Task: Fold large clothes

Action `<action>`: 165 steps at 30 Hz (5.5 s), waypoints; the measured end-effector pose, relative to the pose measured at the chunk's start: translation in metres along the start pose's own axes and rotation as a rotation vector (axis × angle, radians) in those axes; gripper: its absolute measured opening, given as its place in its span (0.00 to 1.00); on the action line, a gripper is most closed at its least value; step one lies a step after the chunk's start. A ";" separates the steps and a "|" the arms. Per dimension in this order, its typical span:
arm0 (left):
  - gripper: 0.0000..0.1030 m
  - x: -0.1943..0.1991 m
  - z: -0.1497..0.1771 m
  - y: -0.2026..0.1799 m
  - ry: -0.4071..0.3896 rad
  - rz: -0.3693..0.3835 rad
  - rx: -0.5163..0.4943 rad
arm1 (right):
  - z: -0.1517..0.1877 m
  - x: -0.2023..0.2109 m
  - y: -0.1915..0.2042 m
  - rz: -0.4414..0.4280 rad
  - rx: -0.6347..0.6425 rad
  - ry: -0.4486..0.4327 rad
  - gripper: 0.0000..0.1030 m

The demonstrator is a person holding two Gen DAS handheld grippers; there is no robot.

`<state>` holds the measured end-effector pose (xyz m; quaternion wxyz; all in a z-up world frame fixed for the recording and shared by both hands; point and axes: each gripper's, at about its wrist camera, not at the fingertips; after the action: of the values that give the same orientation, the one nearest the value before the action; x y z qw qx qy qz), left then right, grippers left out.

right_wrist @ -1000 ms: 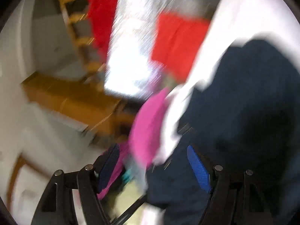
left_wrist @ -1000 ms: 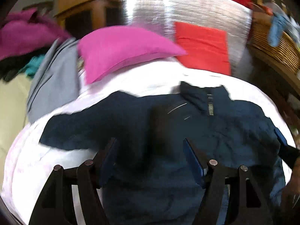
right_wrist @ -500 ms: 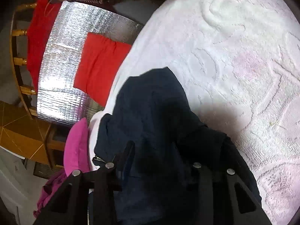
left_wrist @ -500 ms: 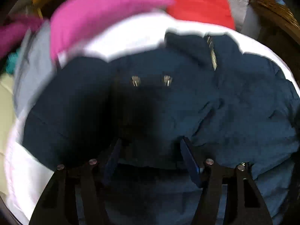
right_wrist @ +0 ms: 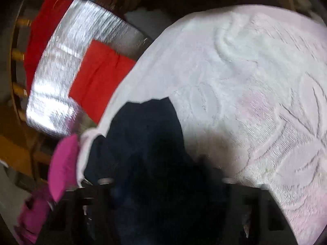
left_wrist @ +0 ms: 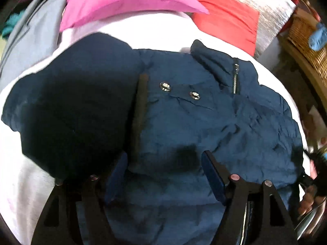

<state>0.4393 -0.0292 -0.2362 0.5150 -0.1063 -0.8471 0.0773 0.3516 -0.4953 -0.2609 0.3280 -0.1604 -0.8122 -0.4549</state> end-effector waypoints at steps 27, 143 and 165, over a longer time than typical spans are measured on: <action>0.11 0.030 0.016 0.011 0.005 -0.057 0.012 | 0.094 -0.047 0.110 -0.168 0.358 0.255 0.46; 0.73 0.017 -0.015 0.081 0.103 -0.008 0.299 | 0.092 0.032 0.054 -0.226 0.191 0.191 0.65; 0.73 0.021 -0.016 0.086 0.093 -0.014 0.292 | 0.047 0.038 0.030 -0.226 0.089 -0.005 0.14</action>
<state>0.4529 0.0596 -0.2316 0.5639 -0.0277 -0.8029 0.1913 0.3224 -0.4417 -0.2337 0.2795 -0.0542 -0.8452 -0.4522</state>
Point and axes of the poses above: each gripper's, at about its wrist camera, not at the fingertips, and x roughly against the way its jaws point, y to its left, z to its underside
